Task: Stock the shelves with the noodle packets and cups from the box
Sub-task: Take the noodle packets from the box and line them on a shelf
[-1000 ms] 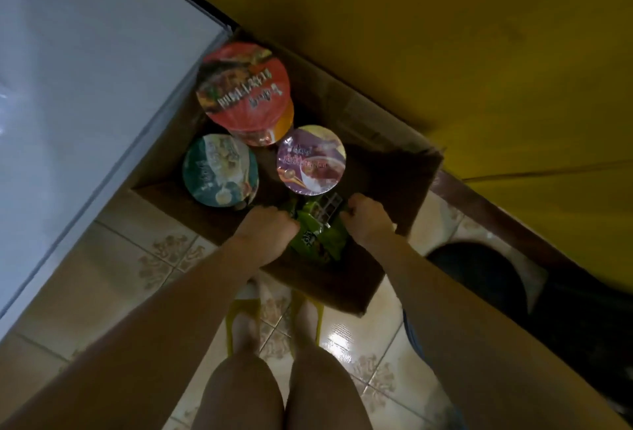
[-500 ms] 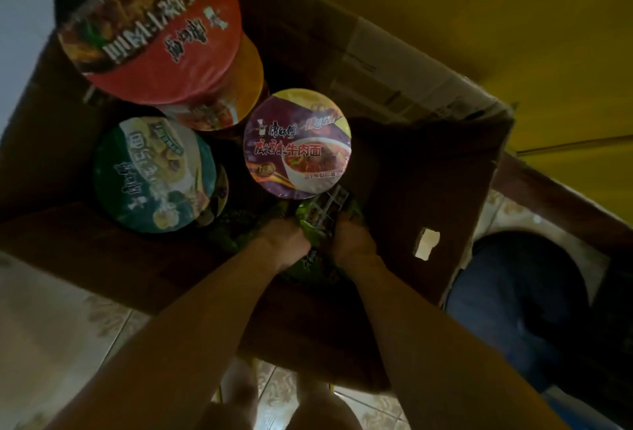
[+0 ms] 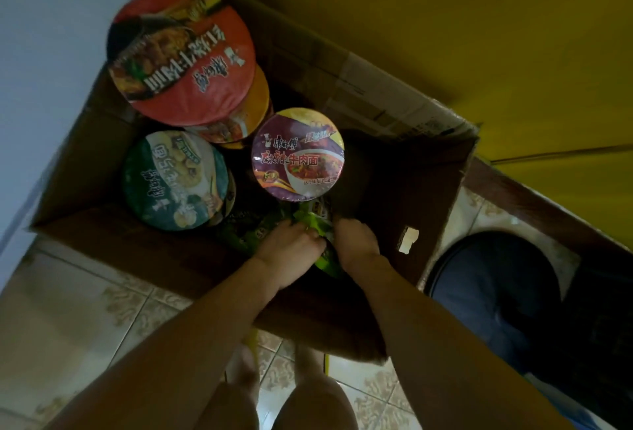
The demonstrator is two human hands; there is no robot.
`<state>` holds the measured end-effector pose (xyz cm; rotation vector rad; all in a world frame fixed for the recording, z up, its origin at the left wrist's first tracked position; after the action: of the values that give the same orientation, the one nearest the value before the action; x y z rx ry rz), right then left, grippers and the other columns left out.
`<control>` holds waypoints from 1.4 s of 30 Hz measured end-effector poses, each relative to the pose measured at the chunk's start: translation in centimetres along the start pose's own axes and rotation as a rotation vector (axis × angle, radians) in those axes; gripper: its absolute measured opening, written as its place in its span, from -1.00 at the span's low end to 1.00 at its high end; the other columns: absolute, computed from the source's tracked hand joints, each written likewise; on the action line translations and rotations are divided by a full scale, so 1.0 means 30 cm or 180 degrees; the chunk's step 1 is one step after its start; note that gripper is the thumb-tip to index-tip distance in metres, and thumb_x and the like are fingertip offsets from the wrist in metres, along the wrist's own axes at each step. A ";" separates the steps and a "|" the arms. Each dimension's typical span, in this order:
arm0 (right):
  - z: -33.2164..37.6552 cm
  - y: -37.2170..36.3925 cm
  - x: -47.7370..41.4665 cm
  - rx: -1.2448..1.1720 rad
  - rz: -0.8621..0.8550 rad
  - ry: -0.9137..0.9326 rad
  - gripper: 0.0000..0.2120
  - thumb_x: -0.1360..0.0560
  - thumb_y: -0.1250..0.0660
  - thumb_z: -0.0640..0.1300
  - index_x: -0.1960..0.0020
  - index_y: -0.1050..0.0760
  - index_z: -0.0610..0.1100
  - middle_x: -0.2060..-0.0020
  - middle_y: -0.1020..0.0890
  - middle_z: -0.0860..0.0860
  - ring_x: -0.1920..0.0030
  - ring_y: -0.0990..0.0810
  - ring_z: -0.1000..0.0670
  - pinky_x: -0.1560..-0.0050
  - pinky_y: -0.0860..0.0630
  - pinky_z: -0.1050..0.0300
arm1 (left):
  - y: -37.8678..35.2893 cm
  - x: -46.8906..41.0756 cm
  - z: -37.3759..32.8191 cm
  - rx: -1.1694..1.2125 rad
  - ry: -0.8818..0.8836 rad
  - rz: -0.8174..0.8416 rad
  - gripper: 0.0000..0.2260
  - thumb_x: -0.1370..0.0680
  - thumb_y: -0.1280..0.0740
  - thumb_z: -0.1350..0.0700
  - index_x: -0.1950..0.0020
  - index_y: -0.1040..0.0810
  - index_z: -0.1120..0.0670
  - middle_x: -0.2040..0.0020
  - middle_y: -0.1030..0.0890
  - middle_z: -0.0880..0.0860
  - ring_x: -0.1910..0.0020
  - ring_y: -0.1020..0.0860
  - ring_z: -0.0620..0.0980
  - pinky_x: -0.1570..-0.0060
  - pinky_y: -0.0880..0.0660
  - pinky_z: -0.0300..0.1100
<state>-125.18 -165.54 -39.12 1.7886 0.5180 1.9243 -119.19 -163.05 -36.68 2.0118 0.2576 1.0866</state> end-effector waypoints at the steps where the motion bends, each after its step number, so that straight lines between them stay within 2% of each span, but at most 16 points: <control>1: 0.009 0.017 0.027 -0.0037 -0.0001 0.0063 -0.68 -0.54 -0.07 -0.39 -0.25 -0.39 -0.25 -0.18 -0.52 -0.23 -0.20 -0.51 -0.22 -0.13 -0.46 -0.03 | 0.037 0.028 -0.006 0.0054 0.0032 -0.0081 -0.70 -0.57 -0.09 0.28 -0.27 -0.41 0.15 -0.20 -0.50 0.14 -0.20 -0.45 0.13 -0.14 -0.38 -0.01; 4: 0.034 0.079 0.113 0.0026 -0.0043 0.0318 -0.63 -0.52 -0.09 -0.39 -0.29 -0.38 -0.20 -0.18 -0.52 -0.22 -0.21 -0.49 -0.22 -0.16 -0.44 -0.02 | 0.141 0.129 -0.019 0.0291 0.0115 -0.0458 -0.75 -0.52 -0.20 0.31 -0.17 -0.49 0.17 -0.03 -0.57 0.16 -0.01 -0.56 0.16 0.13 -0.48 -0.06; 6: 0.050 0.131 0.175 0.0100 -0.0148 0.0429 -0.61 -0.51 -0.10 -0.40 -0.29 -0.38 -0.17 -0.17 -0.52 -0.22 -0.20 -0.50 -0.22 -0.13 -0.44 -0.01 | 0.232 0.210 -0.036 0.0345 0.0027 -0.0929 -0.81 -0.25 -0.47 0.32 0.19 -0.60 0.15 0.32 -0.59 0.12 0.36 -0.60 0.12 0.49 -0.47 -0.16; 8: 0.071 0.183 0.246 0.0164 -0.0212 0.0502 -0.60 -0.50 -0.09 -0.40 -0.29 -0.38 -0.15 -0.15 -0.52 -0.21 -0.18 -0.50 -0.23 -0.09 -0.44 -0.03 | 0.281 0.289 -0.040 0.0416 0.0156 -0.1101 -0.75 -0.02 -0.50 0.32 0.40 -0.56 0.11 0.52 -0.50 0.06 0.57 -0.51 0.06 0.67 -0.36 -0.28; 10: 0.090 0.242 0.327 0.0213 -0.0290 0.0544 -0.60 -0.51 -0.08 -0.40 -0.27 -0.38 -0.13 -0.14 -0.51 -0.20 -0.17 -0.50 -0.24 -0.06 -0.45 -0.04 | 0.338 0.376 -0.064 0.0472 0.0268 -0.1153 -0.81 -0.02 -0.40 0.27 0.42 -0.56 0.09 0.54 -0.49 0.03 0.58 -0.50 0.03 0.67 -0.34 -0.32; 12: 0.108 0.310 0.415 0.0222 -0.0416 0.0604 -0.64 -0.52 -0.08 -0.38 -0.24 -0.41 -0.13 -0.11 -0.51 -0.19 -0.15 -0.50 -0.24 -0.02 -0.46 -0.04 | 0.429 0.483 -0.095 0.0491 0.0314 -0.1448 -0.87 -0.13 -0.28 0.21 0.39 -0.58 0.09 0.52 -0.51 0.03 0.56 -0.51 0.02 0.66 -0.36 -0.33; 14: 0.128 0.384 0.506 0.0145 -0.0517 0.0648 -0.67 -0.52 -0.09 -0.36 -0.22 -0.43 -0.13 -0.10 -0.51 -0.18 -0.14 -0.51 -0.23 -0.02 -0.46 -0.03 | 0.500 0.588 -0.107 0.0643 0.0501 -0.1720 -0.73 -0.23 -0.10 0.20 0.35 -0.60 0.10 0.48 -0.54 0.03 0.51 -0.55 0.03 0.63 -0.43 -0.30; 17: 0.167 0.503 0.643 0.0013 -0.0627 0.0746 -0.70 -0.54 -0.13 -0.31 -0.21 -0.45 -0.12 -0.10 -0.54 -0.16 -0.11 -0.53 -0.21 -0.03 -0.47 -0.01 | 0.630 0.746 -0.136 0.0829 0.0698 -0.1891 -0.77 -0.13 -0.23 0.23 0.31 -0.61 0.13 0.42 -0.57 0.05 0.46 -0.57 0.05 0.59 -0.46 -0.28; 20: 0.218 0.638 0.778 -0.0121 -0.0812 0.0947 -0.75 -0.53 -0.18 -0.29 -0.17 -0.47 -0.14 -0.07 -0.57 -0.17 -0.09 -0.55 -0.21 0.00 -0.50 -0.01 | 0.781 0.898 -0.167 0.0838 0.0900 -0.2086 -0.72 0.00 -0.30 0.27 0.32 -0.59 0.12 0.44 -0.54 0.05 0.49 -0.54 0.02 0.60 -0.37 -0.34; 26: 0.382 0.915 1.061 -0.0191 -0.1135 0.1402 -0.72 -0.57 -0.11 -0.32 -0.21 -0.46 -0.18 -0.04 -0.59 -0.20 -0.05 -0.55 -0.22 0.07 -0.46 0.05 | 1.008 1.202 -0.205 0.0871 0.1358 -0.2559 -0.69 -0.07 -0.22 0.29 0.26 -0.60 0.15 0.39 -0.54 0.07 0.46 -0.53 0.05 0.59 -0.34 -0.31; 30: 0.522 1.071 1.256 -0.0153 -0.1245 0.1730 -0.79 -0.56 -0.11 -0.30 -0.09 -0.49 -0.25 0.02 -0.61 -0.22 0.03 -0.53 -0.23 0.19 -0.38 0.03 | 1.104 1.428 -0.223 0.0983 0.1798 -0.2954 -0.80 -0.29 -0.17 0.25 0.25 -0.58 0.14 0.35 -0.56 0.05 0.44 -0.54 0.03 0.52 -0.32 -0.28; 32: 0.601 1.133 1.356 -0.0126 -0.1292 0.1930 -0.75 -0.57 -0.10 -0.30 -0.16 -0.48 -0.21 0.00 -0.61 -0.19 0.01 -0.53 -0.21 0.23 -0.32 0.09 | 1.133 1.545 -0.236 0.1083 0.1979 -0.3248 -0.80 -0.37 -0.16 0.18 0.23 -0.57 0.14 0.36 -0.56 0.05 0.45 -0.54 0.02 0.44 -0.33 -0.26; 35: 0.726 1.191 1.491 -0.0063 -0.1391 0.2256 -0.74 -0.58 -0.10 -0.28 -0.18 -0.49 -0.20 0.04 -0.61 -0.15 0.03 -0.55 -0.17 0.24 -0.31 0.14 | 1.143 1.698 -0.253 0.1264 0.2132 -0.3554 -0.85 -0.44 -0.13 0.16 0.11 -0.47 0.12 0.36 -0.56 0.09 0.46 -0.53 0.05 0.49 -0.34 -0.24; 38: 0.860 1.210 1.613 0.0002 -0.1476 0.2629 -0.79 -0.56 -0.12 -0.30 -0.06 -0.51 -0.25 0.14 -0.58 -0.16 0.11 -0.52 -0.15 0.34 -0.14 0.21 | 1.108 1.849 -0.252 0.1560 0.2387 -0.3736 -0.87 -0.50 -0.09 0.13 0.00 -0.38 0.07 0.30 -0.59 0.13 0.42 -0.56 0.06 0.45 -0.40 -0.21; 40: 0.956 1.204 1.701 0.0032 -0.1502 0.2914 -0.80 -0.55 -0.14 -0.32 -0.06 -0.52 -0.29 0.09 -0.61 -0.24 0.12 -0.53 -0.14 0.35 -0.12 0.24 | 1.083 1.966 -0.252 0.1720 0.2621 -0.3933 -0.86 -0.51 -0.07 0.12 -0.03 -0.36 0.04 0.27 -0.61 0.14 0.41 -0.58 0.08 0.53 -0.44 -0.20; 42: 1.045 1.183 1.785 -0.0022 -0.1449 0.3146 -0.80 -0.55 -0.14 -0.34 -0.07 -0.51 -0.33 0.05 -0.61 -0.28 0.08 -0.54 -0.15 0.32 -0.14 0.26 | 1.054 2.090 -0.253 0.1792 0.2913 -0.4149 -0.86 -0.51 -0.06 0.12 -0.01 -0.37 0.03 0.27 -0.61 0.13 0.41 -0.58 0.06 0.50 -0.43 -0.19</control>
<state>-99.31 -165.55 27.53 0.5030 1.1032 2.3135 -92.92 -146.91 26.88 1.0678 2.1487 0.9355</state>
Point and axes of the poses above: each hand's wrist, its own x-axis away from the middle knuckle, its own y-axis out of the back of the hand, z = x × y, the point moved 9 cm from there along -x, towards the middle knuckle
